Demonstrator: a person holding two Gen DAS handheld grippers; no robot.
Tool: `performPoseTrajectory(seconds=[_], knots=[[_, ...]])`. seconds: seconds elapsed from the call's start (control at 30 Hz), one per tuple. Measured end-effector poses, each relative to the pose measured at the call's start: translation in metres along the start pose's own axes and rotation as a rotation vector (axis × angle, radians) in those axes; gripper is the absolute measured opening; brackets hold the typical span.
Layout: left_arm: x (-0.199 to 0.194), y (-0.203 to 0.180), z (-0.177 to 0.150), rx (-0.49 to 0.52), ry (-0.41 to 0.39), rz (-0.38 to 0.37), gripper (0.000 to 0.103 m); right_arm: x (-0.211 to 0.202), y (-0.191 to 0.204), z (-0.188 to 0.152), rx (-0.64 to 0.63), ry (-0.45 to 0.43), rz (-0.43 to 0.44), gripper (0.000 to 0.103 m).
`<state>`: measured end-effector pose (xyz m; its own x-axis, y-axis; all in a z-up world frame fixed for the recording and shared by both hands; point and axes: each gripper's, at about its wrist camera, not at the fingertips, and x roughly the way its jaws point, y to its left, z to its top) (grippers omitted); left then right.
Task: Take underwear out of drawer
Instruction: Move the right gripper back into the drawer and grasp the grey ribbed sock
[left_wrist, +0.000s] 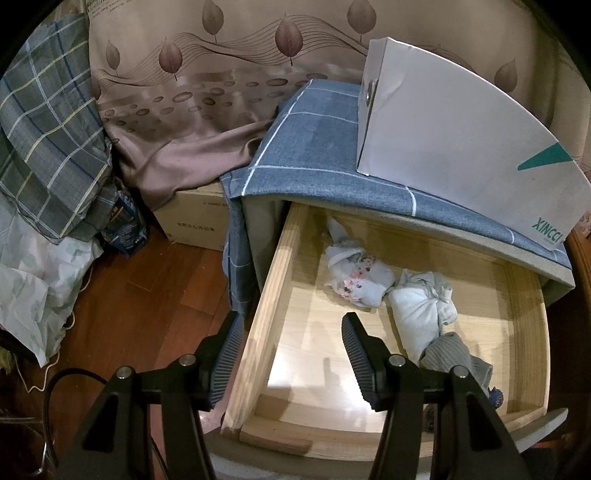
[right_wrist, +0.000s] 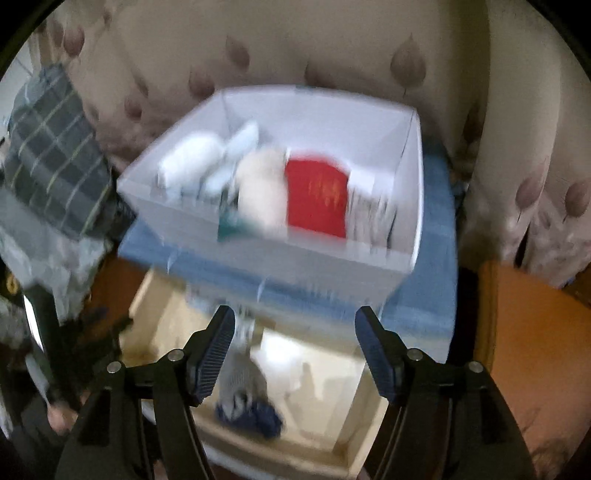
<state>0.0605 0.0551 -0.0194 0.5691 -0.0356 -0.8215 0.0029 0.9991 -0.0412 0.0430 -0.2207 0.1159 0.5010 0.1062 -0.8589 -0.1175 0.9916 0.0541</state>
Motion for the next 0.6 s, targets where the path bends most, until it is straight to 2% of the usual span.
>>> performPoseTrajectory(seconds=[0.17, 0.3, 0.6], knots=[[0.0, 0.001, 0.0, 0.0, 0.004, 0.0, 0.057, 0.045, 0.017, -0.036, -0.031, 0.13, 0.038, 0.065], [0.0, 0.002, 0.0, -0.001, 0.008, -0.001, 0.057, 0.091, 0.045, -0.055, -0.091, 0.232, 0.065, 0.065], [0.002, 0.001, -0.001, 0.004, 0.02, 0.0, 0.057, 0.163, 0.083, -0.07, -0.173, 0.352, 0.054, 0.065]])
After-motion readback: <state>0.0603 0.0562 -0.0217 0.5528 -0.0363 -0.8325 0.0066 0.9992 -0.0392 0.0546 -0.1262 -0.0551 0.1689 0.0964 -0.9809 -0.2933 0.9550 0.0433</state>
